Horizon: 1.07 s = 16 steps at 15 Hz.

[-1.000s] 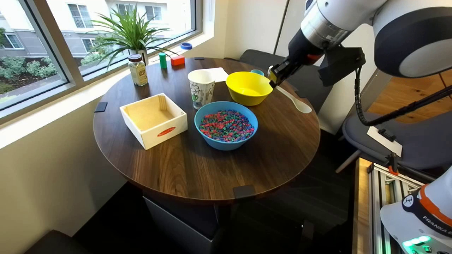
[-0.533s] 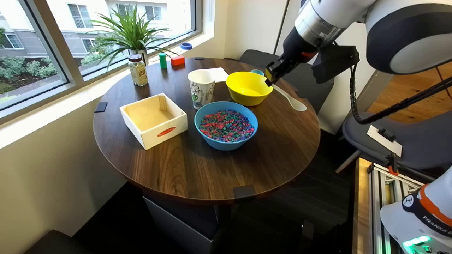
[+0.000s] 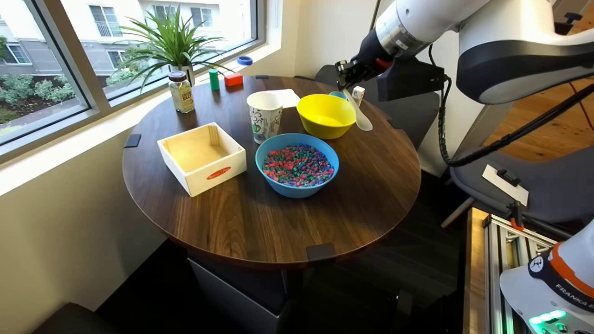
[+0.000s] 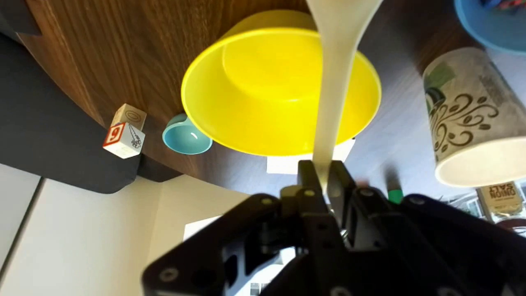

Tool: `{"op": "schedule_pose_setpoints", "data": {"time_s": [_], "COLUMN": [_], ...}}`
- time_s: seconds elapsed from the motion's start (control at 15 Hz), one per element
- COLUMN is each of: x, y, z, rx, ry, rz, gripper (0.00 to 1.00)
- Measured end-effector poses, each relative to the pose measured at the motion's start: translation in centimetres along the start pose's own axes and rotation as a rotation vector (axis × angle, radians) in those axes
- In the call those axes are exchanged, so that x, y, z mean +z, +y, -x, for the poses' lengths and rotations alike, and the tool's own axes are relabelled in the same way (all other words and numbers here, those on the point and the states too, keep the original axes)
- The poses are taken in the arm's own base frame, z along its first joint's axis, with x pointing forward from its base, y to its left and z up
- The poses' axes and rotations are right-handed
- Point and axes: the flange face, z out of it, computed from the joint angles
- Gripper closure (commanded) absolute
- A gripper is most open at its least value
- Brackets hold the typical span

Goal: Use the spoon to scoop out of the blue bowl, empty the content into the yellow bowl and the cup and place the spoon back

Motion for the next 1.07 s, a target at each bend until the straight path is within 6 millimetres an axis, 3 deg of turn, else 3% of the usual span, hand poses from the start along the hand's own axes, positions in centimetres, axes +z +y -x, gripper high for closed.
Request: {"op": "schedule_pose_setpoints", "data": {"time_s": [0.6,1.07], "x": [2.6,3.8], "y": [-4.7,-8.8], "z": [-0.8,0.5], "rx": [0.112,0.101], "ry": [0.098,0.125], "rz": [-0.007,0.034], "gripper": [0.97,0.97]}}
